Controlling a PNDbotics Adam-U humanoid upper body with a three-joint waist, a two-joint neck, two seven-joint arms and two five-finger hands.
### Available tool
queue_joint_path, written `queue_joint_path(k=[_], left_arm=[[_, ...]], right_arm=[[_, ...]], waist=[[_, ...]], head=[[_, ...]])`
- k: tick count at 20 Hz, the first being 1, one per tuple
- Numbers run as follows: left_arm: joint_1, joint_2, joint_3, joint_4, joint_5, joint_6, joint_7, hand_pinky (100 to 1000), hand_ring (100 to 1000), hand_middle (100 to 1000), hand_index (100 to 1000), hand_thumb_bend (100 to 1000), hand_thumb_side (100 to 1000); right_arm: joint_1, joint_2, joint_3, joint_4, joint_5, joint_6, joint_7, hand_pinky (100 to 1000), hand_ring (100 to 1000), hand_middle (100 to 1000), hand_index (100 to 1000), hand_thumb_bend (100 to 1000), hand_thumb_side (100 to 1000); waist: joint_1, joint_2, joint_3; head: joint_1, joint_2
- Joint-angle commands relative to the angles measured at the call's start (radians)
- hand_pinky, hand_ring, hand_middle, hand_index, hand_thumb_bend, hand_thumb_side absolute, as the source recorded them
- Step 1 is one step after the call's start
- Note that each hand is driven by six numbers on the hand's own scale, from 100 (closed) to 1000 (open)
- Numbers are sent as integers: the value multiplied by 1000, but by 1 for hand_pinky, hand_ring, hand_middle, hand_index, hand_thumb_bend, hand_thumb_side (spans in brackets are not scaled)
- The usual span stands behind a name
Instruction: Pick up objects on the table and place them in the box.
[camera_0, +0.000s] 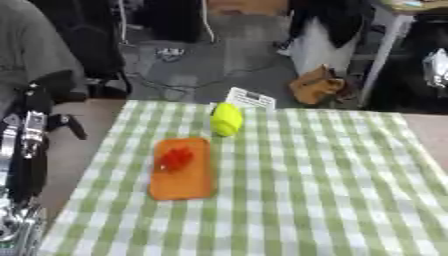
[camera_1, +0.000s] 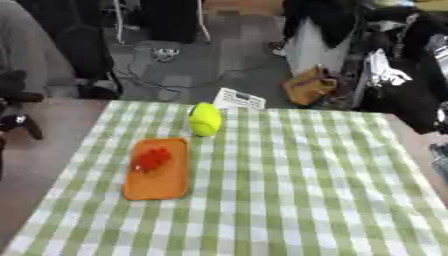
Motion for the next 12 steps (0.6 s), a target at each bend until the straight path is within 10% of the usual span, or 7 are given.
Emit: queue_joint_path(k=[1,12], left_arm=[[-25,8,6,-22,6,-2,12,330,704,810,784,100,924],[-75,5,5,-41,15,-6,24,318,703,811,783,100,938]], right_arm=[[-47,-53,6,34,14,3,16,570,654,787,861,100,500],[-213,-106,50,232,99,-6,86,571,656,821,880,100,488]], waist=[[20,9,9],[14,108,82]], head=[[-9,-28],[-40,-98]])
